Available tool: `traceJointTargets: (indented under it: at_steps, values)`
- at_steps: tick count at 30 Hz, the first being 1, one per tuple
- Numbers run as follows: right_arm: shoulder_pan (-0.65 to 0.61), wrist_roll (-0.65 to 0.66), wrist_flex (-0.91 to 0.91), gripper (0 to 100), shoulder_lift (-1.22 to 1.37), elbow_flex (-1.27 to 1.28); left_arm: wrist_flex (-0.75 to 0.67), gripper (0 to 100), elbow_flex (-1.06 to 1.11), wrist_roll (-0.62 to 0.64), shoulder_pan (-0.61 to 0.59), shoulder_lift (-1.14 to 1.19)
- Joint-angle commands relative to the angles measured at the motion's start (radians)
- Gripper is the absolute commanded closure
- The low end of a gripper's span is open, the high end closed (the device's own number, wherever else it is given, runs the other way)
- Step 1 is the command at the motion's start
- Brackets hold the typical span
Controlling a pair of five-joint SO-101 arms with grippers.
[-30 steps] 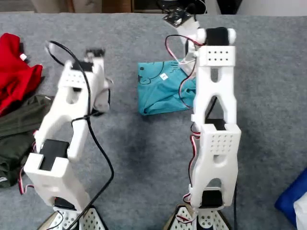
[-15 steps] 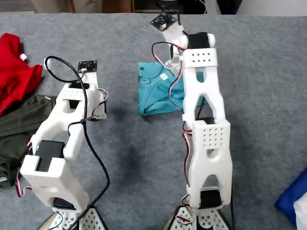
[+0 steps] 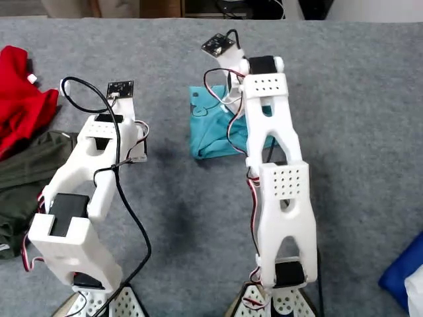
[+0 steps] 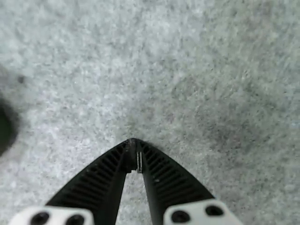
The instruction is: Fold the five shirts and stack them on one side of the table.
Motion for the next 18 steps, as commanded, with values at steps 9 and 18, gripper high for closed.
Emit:
traceJointTargets:
  at_steps: [9, 18]
  values:
    - [0.004, -0.008, 0.041, 98.4, -0.010, -0.117, -0.011, 98, 0.000, 0.006, -0.005, -0.051]
    - [0.033, 0.002, 0.250, 98.4, -0.008, -0.289, -0.011, 98, 0.000, 0.006, -0.006, -0.051]
